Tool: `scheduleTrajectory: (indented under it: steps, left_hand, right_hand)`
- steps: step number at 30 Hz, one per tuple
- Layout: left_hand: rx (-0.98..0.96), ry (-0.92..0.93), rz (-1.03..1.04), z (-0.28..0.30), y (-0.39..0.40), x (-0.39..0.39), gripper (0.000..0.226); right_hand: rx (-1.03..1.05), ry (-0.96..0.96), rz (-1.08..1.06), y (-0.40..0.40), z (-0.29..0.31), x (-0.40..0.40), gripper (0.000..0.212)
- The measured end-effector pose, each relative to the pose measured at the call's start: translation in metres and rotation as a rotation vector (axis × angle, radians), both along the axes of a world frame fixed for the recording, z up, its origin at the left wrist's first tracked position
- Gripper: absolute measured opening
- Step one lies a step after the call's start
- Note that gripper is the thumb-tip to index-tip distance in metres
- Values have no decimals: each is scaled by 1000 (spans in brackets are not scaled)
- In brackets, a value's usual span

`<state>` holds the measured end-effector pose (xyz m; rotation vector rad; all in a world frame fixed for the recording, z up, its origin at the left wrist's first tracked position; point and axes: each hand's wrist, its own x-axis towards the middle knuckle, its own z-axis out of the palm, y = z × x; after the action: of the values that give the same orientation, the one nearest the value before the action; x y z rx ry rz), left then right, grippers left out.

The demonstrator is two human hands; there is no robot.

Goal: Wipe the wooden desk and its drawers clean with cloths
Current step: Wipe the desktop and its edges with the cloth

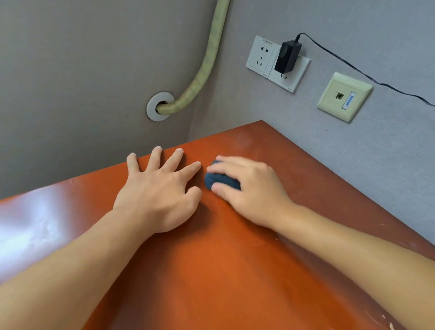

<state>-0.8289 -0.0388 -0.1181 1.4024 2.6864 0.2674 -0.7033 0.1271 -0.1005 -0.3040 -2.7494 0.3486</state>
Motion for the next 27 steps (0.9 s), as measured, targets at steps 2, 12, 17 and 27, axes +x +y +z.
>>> scheduleTrajectory:
  steps: [2, 12, 17, 27]
  left_hand:
    - [0, -3, 2, 0, 0, 0, 78]
    - [2, -6, 2, 0, 1, 1, 79]
    - [2, 22, 3, -2, 2, 0, 71]
    - [7, 45, 5, -4, 2, 0, 77]
  right_hand:
    - [-39, -30, 99, -6, 2, 22, 36]
    - [117, -123, -365, 66, 16, -21, 32]
    - [101, -63, -13, -14, 4, 20, 36]
    - [63, -124, -540, 109, 18, 30, 36]
